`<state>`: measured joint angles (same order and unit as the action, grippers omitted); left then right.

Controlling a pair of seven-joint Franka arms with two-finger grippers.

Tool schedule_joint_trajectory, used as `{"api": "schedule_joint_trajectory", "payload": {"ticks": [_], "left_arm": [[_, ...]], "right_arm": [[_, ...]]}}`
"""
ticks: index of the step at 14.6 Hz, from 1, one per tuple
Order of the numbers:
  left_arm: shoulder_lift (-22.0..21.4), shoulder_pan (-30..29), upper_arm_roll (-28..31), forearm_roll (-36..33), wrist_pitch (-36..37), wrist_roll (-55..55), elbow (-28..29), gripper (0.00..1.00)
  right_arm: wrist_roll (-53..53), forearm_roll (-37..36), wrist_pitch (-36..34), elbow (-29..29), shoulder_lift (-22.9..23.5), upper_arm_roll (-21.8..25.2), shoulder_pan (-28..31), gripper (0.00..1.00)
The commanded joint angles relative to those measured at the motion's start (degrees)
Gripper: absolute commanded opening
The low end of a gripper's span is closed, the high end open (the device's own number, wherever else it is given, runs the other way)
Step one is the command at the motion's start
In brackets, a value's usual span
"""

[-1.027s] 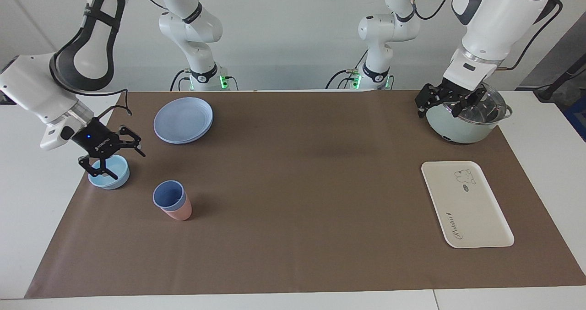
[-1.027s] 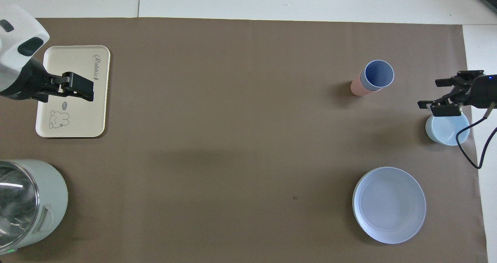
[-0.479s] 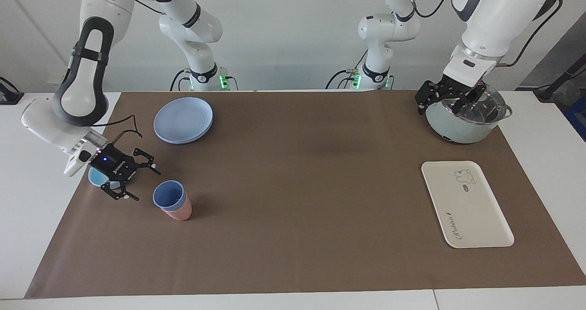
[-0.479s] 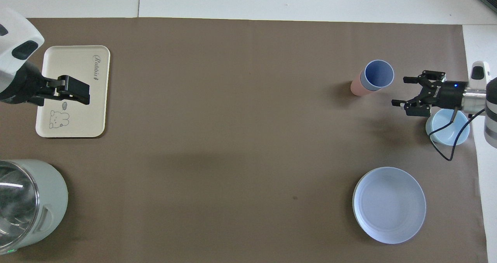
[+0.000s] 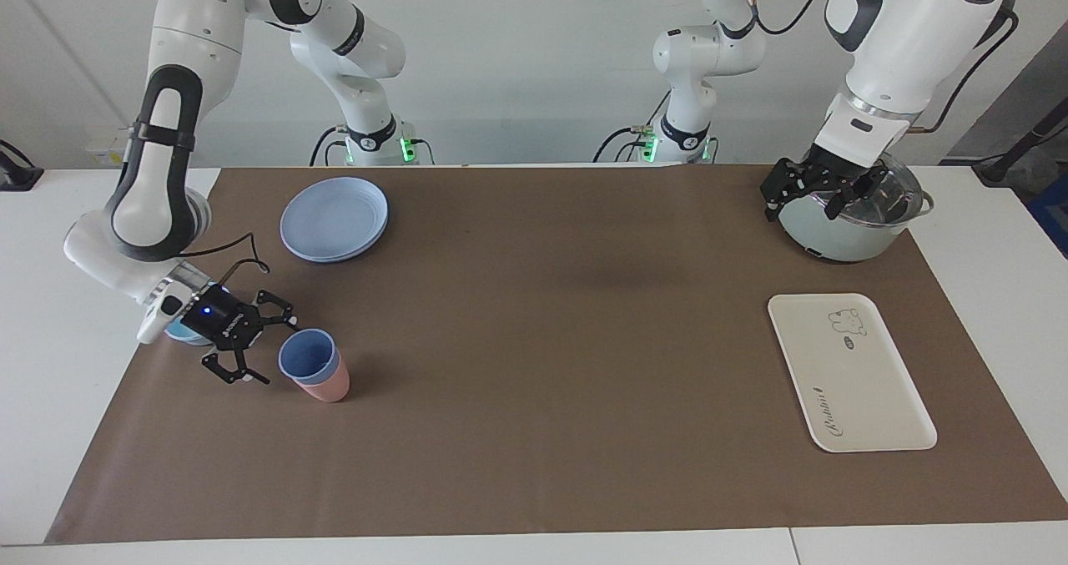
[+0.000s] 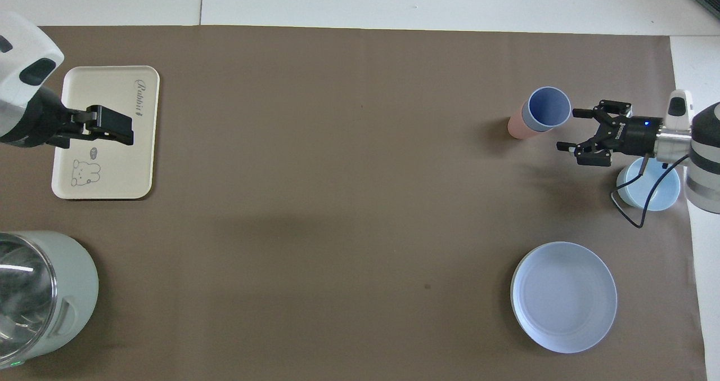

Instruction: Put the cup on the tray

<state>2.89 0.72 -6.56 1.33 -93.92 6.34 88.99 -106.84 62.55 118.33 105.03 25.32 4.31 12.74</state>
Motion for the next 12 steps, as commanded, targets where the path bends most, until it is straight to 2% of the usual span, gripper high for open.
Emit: {"api": "schedule_joint_trajectory", "payload": {"ticks": [1, 5, 10, 12], "left_arm": [[-1.84, -1.68, 0.76, -0.1, -1.17, -0.01, 1.98, 1.0], [-1.57, -5.65, 1.2, -2.03, -3.64, -2.99, 1.89, 1.0], [-1.84, -4.25, 0.77, -1.86, -3.55, -2.47, 2.42, 1.0], [-1.93, -1.79, 0.76, -1.86, -4.25, -1.86, 2.94, 1.0]], "right_arm": [[-2.14, 3.71, -0.64, -1.05, 0.78, -0.17, -0.43, 1.0], [-2.93, 5.65, -0.2, -0.7, 1.22, -0.17, -1.57, 1.0], [-5.31, 10.03, -0.03, -0.61, 2.19, -0.17, -2.98, 1.0], [-5.75, 10.13, 0.06, -0.61, 2.19, -0.17, -3.07, 1.0]]}}
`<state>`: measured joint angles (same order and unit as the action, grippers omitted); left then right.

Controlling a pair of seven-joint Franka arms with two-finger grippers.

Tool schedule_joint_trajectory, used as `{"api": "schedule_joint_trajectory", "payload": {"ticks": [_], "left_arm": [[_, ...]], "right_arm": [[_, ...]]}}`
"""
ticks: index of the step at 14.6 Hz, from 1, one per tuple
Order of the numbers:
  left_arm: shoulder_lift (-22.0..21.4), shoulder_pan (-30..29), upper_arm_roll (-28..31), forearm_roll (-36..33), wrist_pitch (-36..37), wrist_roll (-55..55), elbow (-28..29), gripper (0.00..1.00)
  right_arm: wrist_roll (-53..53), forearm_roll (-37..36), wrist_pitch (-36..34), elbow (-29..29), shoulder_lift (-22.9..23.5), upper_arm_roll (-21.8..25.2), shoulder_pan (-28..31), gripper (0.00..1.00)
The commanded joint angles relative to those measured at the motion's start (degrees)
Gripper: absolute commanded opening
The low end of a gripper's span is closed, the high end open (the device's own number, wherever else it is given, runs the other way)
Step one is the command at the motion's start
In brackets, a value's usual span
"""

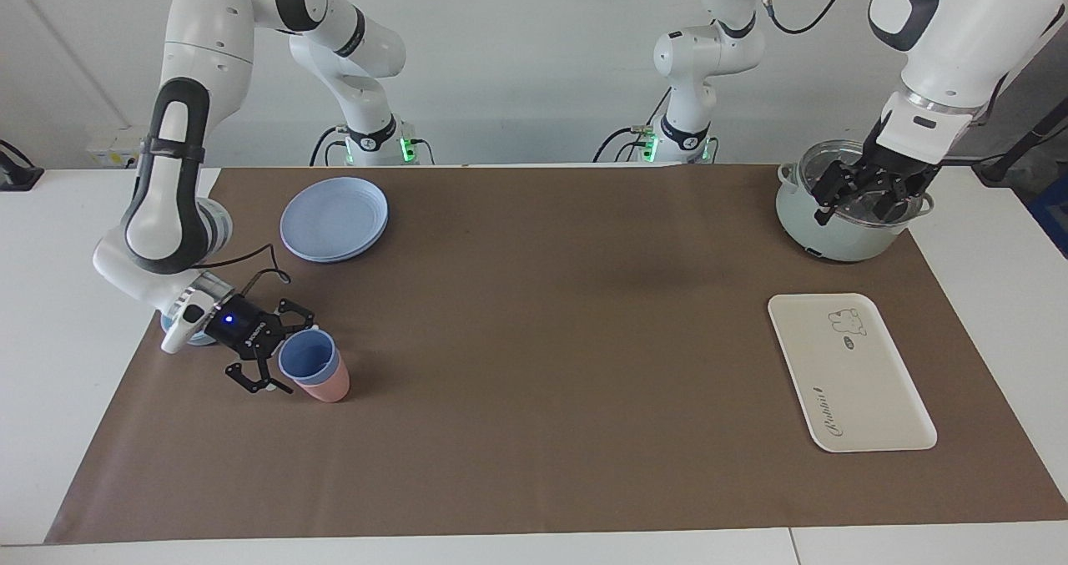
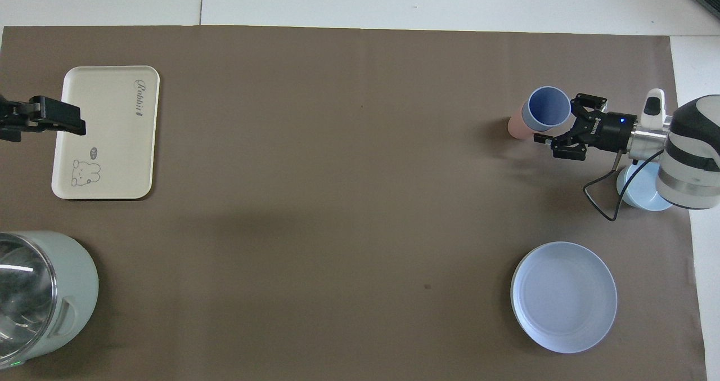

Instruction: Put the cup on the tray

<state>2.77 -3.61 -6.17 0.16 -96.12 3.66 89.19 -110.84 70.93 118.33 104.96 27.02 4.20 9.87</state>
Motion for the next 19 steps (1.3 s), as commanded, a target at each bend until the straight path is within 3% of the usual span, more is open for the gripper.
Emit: {"api": "schedule_joint_trajectory", "payload": {"ticks": [1, 7, 14, 15, 16, 17, 19], "left_arm": [[-1.71, 4.21, 0.37, -0.69, -2.75, 2.91, 3.01, 1.0], [-0.75, 11.95, 0.28, -0.25, -11.27, 17.59, 5.99, 1.0], [-0.74, 12.75, 0.19, -0.16, -12.42, 17.96, 6.44, 1.0], [-0.74, 12.75, 0.19, -0.07, -12.34, 17.96, 6.44, 1.0], [-0.66, 12.75, 0.19, -0.07, -12.25, 17.96, 6.44, 1.0], [-0.74, 12.75, 0.19, -0.07, -12.16, 17.88, 6.44, 1.0], [-0.74, 13.28, 0.19, -0.07, -11.72, 17.87, 6.44, 1.0]], "right_arm": [[-2.1, 1.85, 0.06, -0.46, 0.49, -0.07, -0.2, 1.0], [-3.07, 2.11, 1.29, -0.19, 0.67, -0.07, -0.37, 1.0], [-4.47, 4.57, 3.14, 0.95, 0.67, -0.07, -2.4, 1.0], [-4.47, 4.57, 3.14, 0.95, 0.58, -0.07, -2.4, 0.89], [-4.47, 4.57, 3.14, 0.95, 0.58, -0.07, -2.31, 0.31], [-4.39, 4.66, 3.31, 0.95, 0.58, -0.07, -2.31, 0.0], [-3.95, 4.57, 3.49, 0.86, 0.58, -0.07, -2.4, 0.0]]}}
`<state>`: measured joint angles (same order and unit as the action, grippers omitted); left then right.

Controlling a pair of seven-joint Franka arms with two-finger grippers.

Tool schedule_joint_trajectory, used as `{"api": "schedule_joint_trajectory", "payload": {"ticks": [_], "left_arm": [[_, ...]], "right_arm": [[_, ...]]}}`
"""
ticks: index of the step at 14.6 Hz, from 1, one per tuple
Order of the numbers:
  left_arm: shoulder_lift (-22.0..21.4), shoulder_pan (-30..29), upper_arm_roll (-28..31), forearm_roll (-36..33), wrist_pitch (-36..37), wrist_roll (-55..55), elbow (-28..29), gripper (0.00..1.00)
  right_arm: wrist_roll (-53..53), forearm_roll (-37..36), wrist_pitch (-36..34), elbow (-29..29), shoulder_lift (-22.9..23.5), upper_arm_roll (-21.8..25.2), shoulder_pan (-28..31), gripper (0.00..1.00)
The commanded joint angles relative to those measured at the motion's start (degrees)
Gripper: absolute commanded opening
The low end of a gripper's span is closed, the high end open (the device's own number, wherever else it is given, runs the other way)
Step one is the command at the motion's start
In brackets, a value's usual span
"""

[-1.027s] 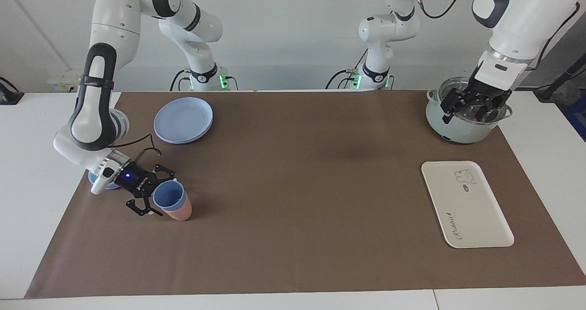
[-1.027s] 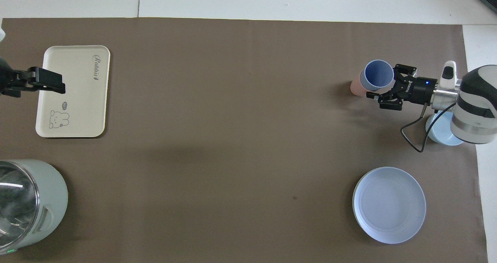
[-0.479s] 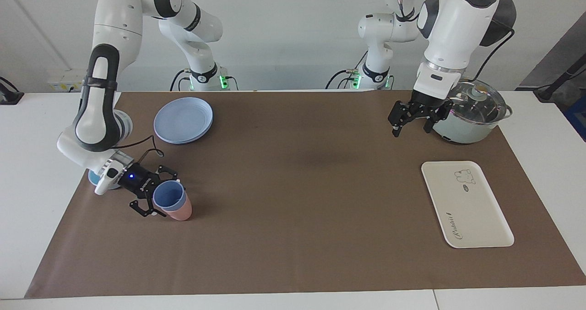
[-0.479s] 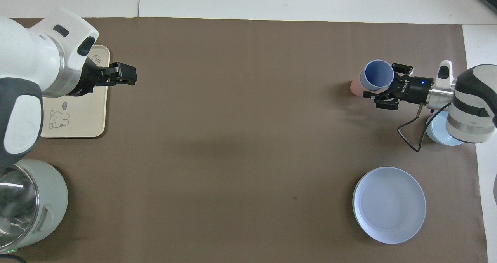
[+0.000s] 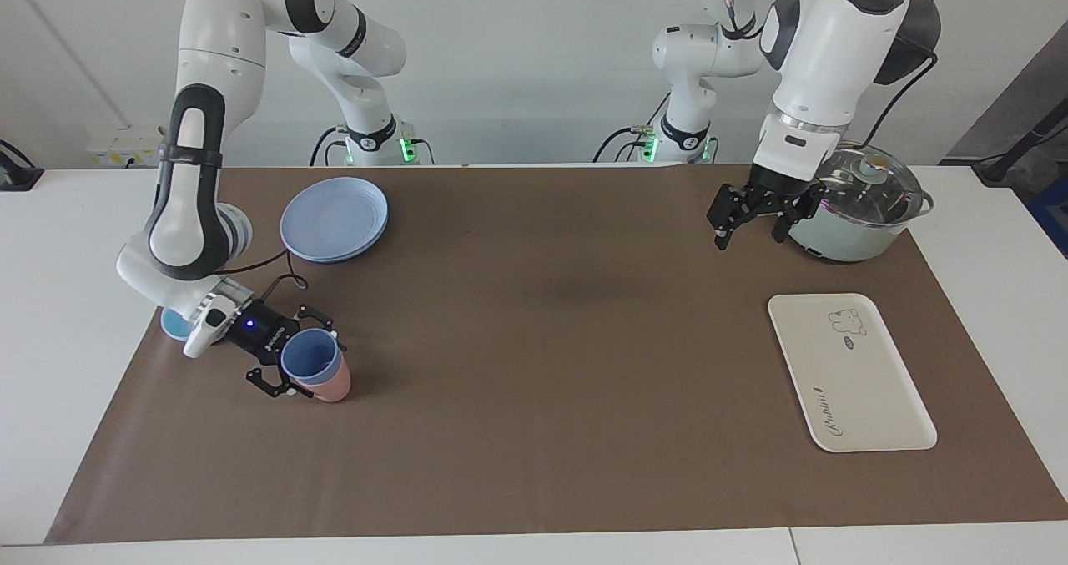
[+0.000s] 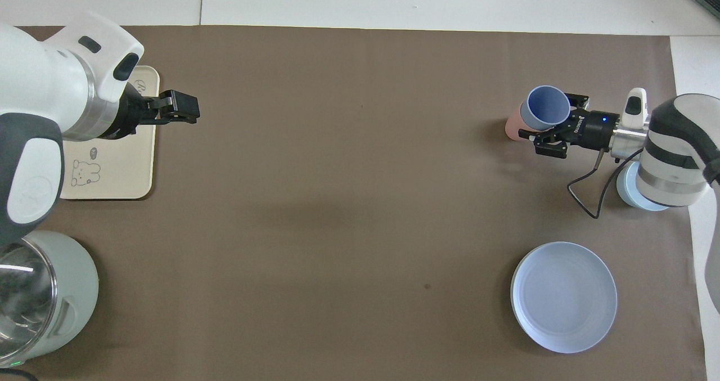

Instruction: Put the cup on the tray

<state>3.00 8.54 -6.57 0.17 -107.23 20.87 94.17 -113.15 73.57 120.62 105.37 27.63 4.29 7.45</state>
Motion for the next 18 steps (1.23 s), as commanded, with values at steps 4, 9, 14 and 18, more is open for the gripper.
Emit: {"api": "schedule_joint_trajectory", "payload": {"ticks": [4, 9, 14, 18], "left_arm": [[0.07, 4.45, 0.59, -0.08, -0.17, 0.76, 0.84, 1.0], [6.39, 8.32, 0.59, 1.59, -0.6, 0.76, -4.77, 0.97], [10.0, 8.51, 0.33, 8.78, -3.15, 0.67, -8.83, 0.96], [17.38, 10.09, 0.24, 15.99, -5.53, 0.76, -18.21, 0.95]], "right_arm": [[0.38, 1.66, 1.19, -0.34, -0.9, -0.07, -0.07, 0.0], [14.67, -5.87, 10.67, -1.39, -6.87, -0.16, -4.28, 0.0], [37.08, -16.6, 17.0, -1.39, -11.98, 0.11, -10.6, 0.0], [57.38, -31.26, 21.31, -1.48, -14.35, 0.02, -16.49, 0.0]]}}
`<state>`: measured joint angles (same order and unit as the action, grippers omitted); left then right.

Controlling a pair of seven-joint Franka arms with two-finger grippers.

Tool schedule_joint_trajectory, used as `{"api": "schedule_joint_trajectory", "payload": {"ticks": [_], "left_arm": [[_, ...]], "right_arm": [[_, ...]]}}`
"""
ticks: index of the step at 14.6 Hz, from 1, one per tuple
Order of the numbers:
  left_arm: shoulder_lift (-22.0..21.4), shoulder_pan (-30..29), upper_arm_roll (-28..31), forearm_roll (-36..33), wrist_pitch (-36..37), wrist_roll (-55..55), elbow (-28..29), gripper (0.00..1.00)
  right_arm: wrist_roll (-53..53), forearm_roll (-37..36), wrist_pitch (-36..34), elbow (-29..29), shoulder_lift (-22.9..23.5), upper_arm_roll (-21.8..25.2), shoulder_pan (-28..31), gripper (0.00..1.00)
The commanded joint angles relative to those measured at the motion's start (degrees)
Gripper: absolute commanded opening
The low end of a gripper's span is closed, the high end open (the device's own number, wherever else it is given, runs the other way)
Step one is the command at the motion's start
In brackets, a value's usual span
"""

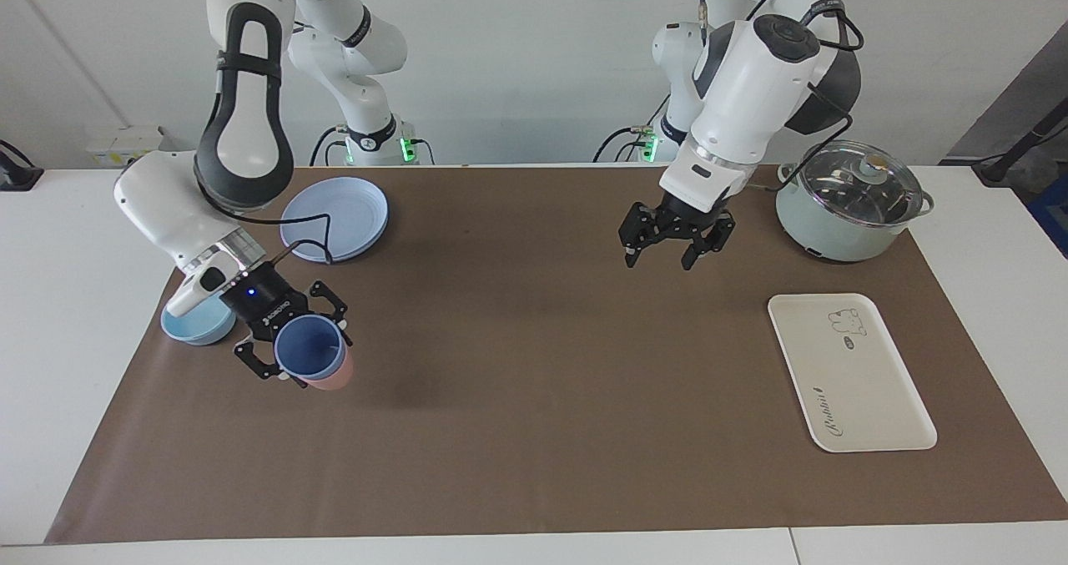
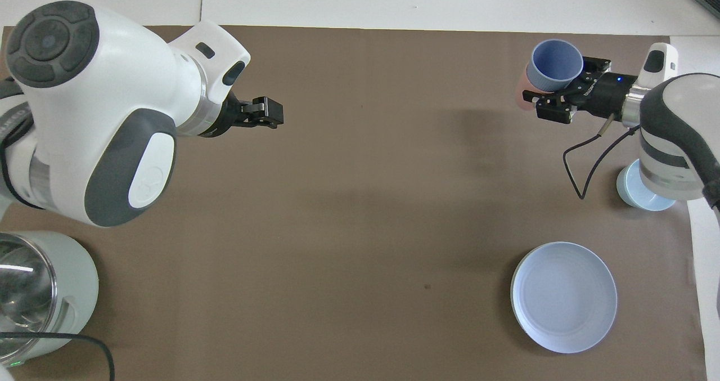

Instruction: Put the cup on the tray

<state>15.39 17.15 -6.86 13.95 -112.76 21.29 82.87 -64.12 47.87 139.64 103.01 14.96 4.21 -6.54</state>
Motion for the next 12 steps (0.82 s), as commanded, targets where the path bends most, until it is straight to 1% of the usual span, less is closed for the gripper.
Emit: {"api": "schedule_joint_trajectory", "payload": {"ticks": [1, 2, 5, 7, 8, 10, 12], "left_arm": [[6.13, 2.01, 0.62, 3.61, -0.18, 0.59, -8.5, 0.91], [6.93, 2.27, 0.62, 4.93, -1.05, 1.72, -9.12, 0.89], [9.13, 4.2, 0.53, 6.44, -8.33, 6.72, -9.21, 0.89], [10.53, 5.61, 0.53, 6.44, -11.5, 12.17, -9.39, 0.83], [10.98, 6.05, 0.53, 6.44, -11.86, 13.76, -9.65, 0.81], [11.77, 6.84, 0.18, 6.44, -12.56, 15.87, -9.83, 0.76], [13.0, 7.98, 0.18, 6.44, -16.16, 18.95, -9.83, 0.72]], "right_arm": [[13.44, -9.17, 3.35, 0.88, -1.95, 0.27, -4.51, 0.0], [18.63, -13.46, 4.23, 0.88, -2.04, 0.27, -6.44, 0.0], [33.4, -28.32, 4.32, 0.88, -2.21, 0.27, -10.93, 0.0], [41.5, -36.5, 4.15, 0.88, -2.65, 0.1, -13.22, 0.0], [44.06, -38.88, 4.06, 1.31, -3.0, -0.08, -13.67, 0.0], [48.63, -43.37, 3.53, 1.66, -3.09, 0.18, -16.65, 0.0], [53.98, -48.46, 2.31, 1.67, -3.18, 0.09, -18.58, 0.0]]}}
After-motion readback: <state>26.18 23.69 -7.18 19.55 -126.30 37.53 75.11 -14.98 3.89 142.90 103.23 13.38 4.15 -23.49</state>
